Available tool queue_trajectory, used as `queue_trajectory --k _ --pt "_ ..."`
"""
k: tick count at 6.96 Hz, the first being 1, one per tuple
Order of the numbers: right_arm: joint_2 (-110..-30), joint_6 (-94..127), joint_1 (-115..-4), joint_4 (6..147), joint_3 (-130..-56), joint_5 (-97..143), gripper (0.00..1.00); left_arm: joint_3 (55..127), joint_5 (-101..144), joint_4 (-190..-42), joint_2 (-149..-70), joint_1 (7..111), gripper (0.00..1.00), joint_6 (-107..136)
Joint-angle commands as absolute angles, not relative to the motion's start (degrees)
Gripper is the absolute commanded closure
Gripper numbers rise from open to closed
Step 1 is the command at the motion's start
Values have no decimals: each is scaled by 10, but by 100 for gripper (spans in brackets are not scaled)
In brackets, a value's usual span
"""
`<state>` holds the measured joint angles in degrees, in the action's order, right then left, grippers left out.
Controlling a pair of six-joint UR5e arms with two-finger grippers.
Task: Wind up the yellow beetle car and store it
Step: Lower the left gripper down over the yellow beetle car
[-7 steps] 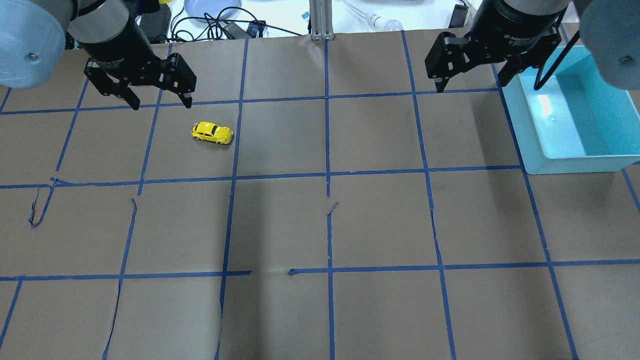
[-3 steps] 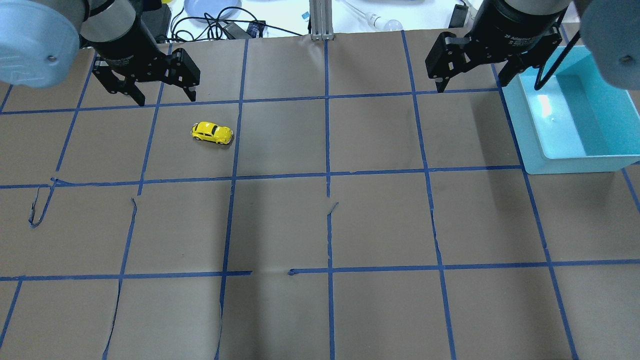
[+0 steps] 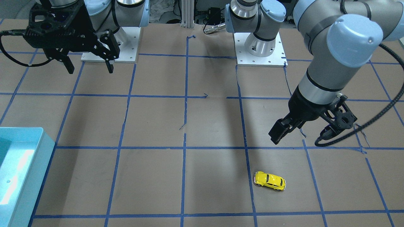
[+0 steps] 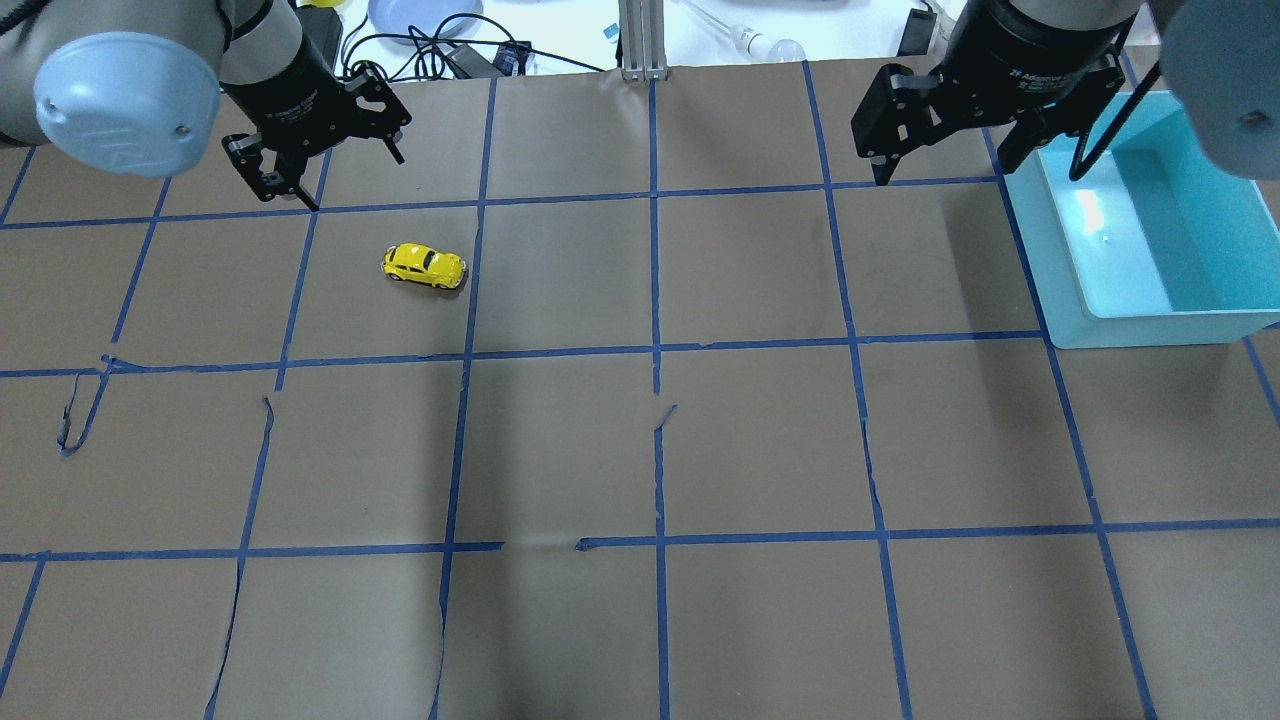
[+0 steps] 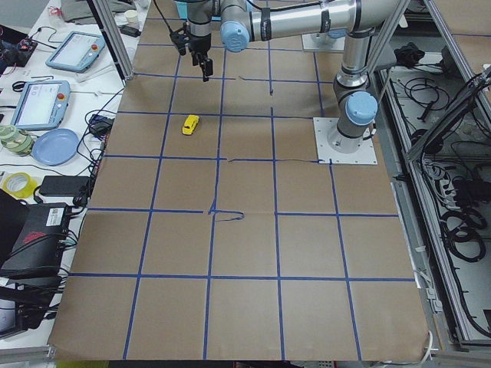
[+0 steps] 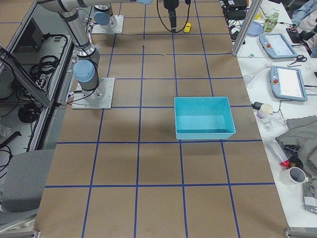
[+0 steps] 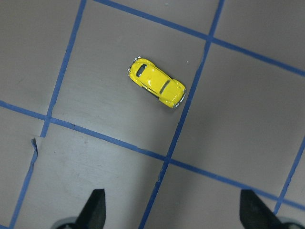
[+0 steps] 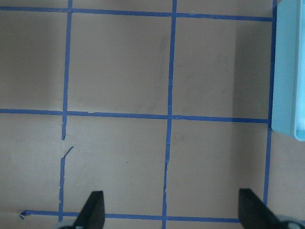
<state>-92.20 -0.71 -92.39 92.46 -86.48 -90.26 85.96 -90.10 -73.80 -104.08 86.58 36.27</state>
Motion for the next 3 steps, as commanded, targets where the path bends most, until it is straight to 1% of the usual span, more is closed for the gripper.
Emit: queue_trajectory --k 1,3 --pt "-924 -7 -925 924 -865 -901 0 860 -901 -712 -1092 857 0 570" --pt "-925 -7 -924 922 -866 -902 0 871 -896 -649 -1142 849 0 630"
